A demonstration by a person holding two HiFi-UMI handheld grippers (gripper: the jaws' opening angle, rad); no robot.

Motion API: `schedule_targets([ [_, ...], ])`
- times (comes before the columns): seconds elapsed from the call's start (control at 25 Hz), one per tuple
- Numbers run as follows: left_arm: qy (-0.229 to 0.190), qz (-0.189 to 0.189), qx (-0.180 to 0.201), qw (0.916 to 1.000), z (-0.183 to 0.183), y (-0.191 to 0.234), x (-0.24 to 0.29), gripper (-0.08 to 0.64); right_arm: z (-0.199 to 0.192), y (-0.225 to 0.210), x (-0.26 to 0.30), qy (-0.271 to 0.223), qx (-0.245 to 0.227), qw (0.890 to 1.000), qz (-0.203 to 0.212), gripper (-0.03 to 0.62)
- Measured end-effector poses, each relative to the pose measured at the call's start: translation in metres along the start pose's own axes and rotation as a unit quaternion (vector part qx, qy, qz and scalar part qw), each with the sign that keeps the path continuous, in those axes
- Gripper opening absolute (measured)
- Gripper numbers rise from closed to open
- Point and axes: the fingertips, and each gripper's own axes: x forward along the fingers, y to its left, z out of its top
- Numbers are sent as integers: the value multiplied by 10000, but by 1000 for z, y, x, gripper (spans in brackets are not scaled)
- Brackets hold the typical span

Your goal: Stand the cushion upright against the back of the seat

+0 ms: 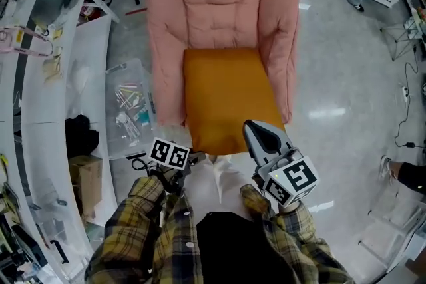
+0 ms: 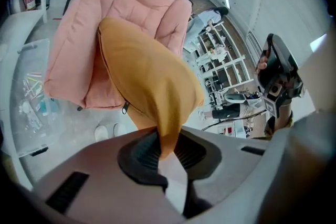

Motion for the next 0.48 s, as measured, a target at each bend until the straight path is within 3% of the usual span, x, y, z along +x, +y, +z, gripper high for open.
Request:
schedule_targets([
  [0.24,-769,-480,-204,9957,36,-53,-33,54,49,12,-31,-481,-174,9987,47,20],
  [0.48,-1321,-1155,-420,9836,62,-107,-61,52,80,23,-54,-841,-395,9956,88,20],
])
